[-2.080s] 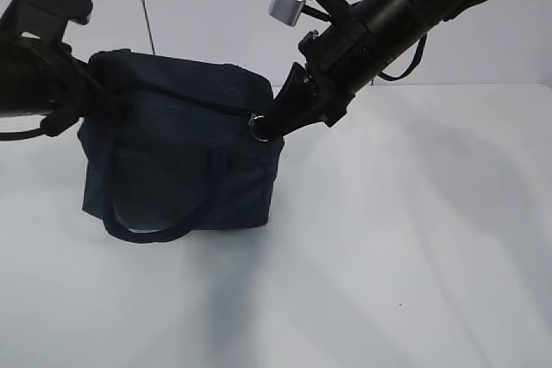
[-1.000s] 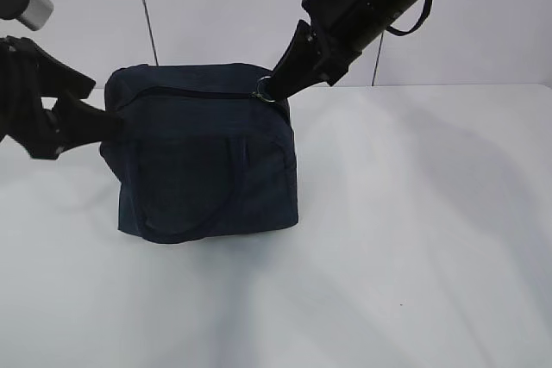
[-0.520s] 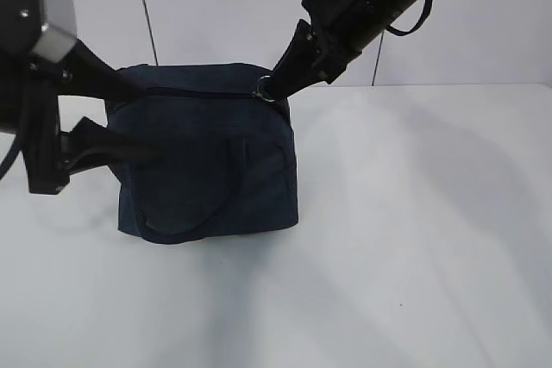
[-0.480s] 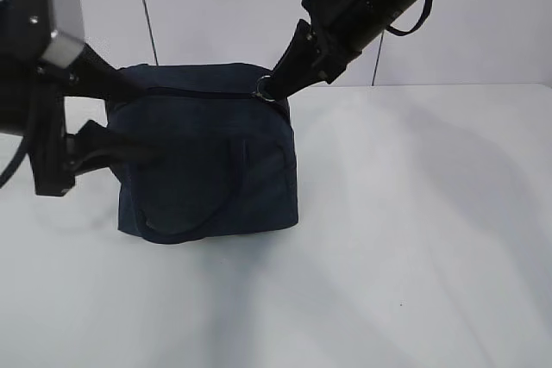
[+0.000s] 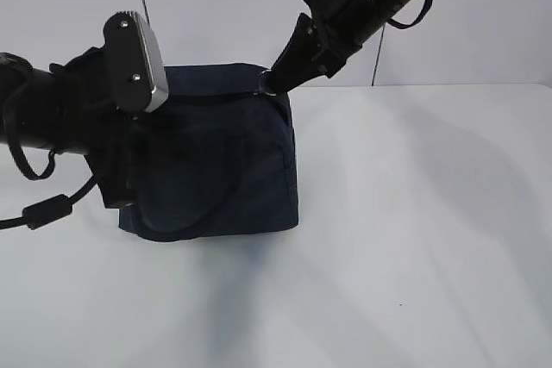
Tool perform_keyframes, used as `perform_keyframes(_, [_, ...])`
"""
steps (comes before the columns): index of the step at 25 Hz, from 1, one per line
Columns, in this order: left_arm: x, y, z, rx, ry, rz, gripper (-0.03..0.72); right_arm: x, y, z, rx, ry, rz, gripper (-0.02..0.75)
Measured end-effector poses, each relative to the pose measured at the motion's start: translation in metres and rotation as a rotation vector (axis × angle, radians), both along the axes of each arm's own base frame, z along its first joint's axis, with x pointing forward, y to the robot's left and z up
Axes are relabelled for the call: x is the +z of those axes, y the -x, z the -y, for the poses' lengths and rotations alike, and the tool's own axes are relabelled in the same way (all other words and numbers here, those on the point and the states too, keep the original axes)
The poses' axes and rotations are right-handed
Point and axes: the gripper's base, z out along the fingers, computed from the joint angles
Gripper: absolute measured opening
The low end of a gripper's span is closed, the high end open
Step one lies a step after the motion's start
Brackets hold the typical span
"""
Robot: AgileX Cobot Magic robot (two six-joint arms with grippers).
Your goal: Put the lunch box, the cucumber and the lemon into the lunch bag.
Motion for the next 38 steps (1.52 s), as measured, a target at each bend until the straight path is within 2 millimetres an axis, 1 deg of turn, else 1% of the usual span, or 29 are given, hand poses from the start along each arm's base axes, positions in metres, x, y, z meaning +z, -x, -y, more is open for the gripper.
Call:
perform_keyframes(1, [0.000,0.000,0.000,0.003,-0.001,0.002,0.159,0.000,0.000,0.001,-0.002,0.011,0.003,0.008])
perform_keyframes(3, [0.000,0.000,0.000,0.003,-0.002,0.004,0.047,-0.002,-0.001,0.003,-0.016,0.034,-0.003,0.008])
perform_keyframes(5, [0.000,0.000,0.000,0.003,-0.003,0.003,0.007,-0.002,-0.001,0.004,-0.023,0.047,-0.007,0.008])
perform_keyframes(17, [0.000,-0.001,0.000,0.008,-0.005,0.007,-0.002,-0.003,-0.002,0.004,-0.041,0.053,-0.009,0.008])
perform_keyframes(28, [0.000,-0.001,-0.001,0.014,-0.006,0.011,-0.003,0.003,-0.003,-0.003,-0.066,-0.050,-0.017,0.008])
perform_keyframes(38, [-0.001,-0.002,0.000,0.020,-0.003,0.004,-0.003,0.007,-0.001,-0.002,-0.022,-0.038,-0.006,0.008])
